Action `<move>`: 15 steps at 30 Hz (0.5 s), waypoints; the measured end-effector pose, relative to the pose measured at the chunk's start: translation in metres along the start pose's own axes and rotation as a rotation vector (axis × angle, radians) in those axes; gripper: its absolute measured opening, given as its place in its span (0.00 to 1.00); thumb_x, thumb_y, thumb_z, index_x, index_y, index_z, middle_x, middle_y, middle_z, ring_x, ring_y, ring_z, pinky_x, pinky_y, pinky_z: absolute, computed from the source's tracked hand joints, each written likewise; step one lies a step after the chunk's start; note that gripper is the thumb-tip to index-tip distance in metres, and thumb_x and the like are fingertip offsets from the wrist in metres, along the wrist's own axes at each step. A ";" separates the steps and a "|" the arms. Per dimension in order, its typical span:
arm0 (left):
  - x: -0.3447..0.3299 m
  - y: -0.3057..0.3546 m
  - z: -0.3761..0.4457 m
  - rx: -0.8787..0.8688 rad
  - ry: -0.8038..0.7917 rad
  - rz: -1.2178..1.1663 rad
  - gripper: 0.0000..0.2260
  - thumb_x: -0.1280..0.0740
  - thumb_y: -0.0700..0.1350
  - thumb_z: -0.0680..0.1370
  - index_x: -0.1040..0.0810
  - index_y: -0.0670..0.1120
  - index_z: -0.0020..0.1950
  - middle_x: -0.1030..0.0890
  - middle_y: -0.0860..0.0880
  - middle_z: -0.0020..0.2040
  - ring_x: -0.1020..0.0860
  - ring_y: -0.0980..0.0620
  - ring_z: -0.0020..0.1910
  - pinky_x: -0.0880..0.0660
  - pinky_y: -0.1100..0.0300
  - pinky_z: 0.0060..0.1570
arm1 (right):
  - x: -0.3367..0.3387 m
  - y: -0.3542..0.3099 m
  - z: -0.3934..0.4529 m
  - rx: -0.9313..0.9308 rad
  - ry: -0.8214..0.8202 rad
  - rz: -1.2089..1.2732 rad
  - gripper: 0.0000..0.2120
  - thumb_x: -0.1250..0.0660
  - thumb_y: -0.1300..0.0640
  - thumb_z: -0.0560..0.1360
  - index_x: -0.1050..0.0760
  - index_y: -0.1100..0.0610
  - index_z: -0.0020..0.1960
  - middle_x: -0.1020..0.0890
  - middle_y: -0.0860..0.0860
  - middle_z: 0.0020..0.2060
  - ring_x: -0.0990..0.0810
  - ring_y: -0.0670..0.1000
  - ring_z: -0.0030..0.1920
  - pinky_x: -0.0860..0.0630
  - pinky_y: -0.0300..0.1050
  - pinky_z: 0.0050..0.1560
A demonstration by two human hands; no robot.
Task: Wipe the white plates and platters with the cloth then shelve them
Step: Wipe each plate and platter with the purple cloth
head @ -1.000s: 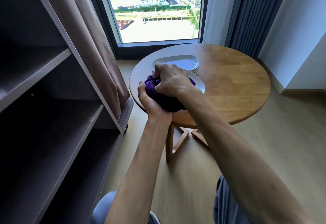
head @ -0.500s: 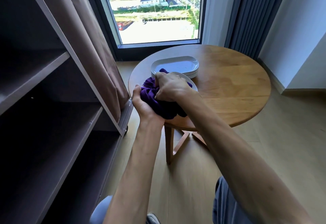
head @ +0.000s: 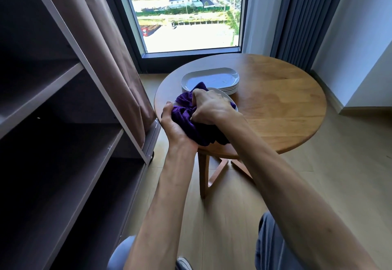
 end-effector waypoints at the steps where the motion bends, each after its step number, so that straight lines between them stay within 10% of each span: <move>1: 0.000 0.000 0.000 0.000 0.003 -0.001 0.24 0.39 0.58 0.79 0.14 0.39 0.52 0.15 0.39 0.49 0.15 0.41 0.47 0.19 0.51 0.54 | -0.001 0.002 0.001 -0.011 0.006 0.005 0.19 0.29 0.52 0.72 0.28 0.51 0.61 0.27 0.52 0.48 0.27 0.57 0.51 0.34 0.50 0.51; 15: 0.004 -0.005 -0.011 -0.016 0.126 0.067 0.15 0.32 0.52 0.79 0.17 0.40 0.51 0.13 0.39 0.44 0.13 0.40 0.41 0.17 0.49 0.36 | -0.002 0.055 0.003 -0.214 0.126 0.051 0.20 0.29 0.54 0.70 0.28 0.53 0.60 0.20 0.57 0.56 0.22 0.62 0.60 0.34 0.49 0.52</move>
Point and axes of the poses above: each hand's wrist, its own z-axis towards the middle knuckle, its own x-axis out of the back of the hand, y = z × x, the point moved 5 cm from there along z, towards the middle knuckle
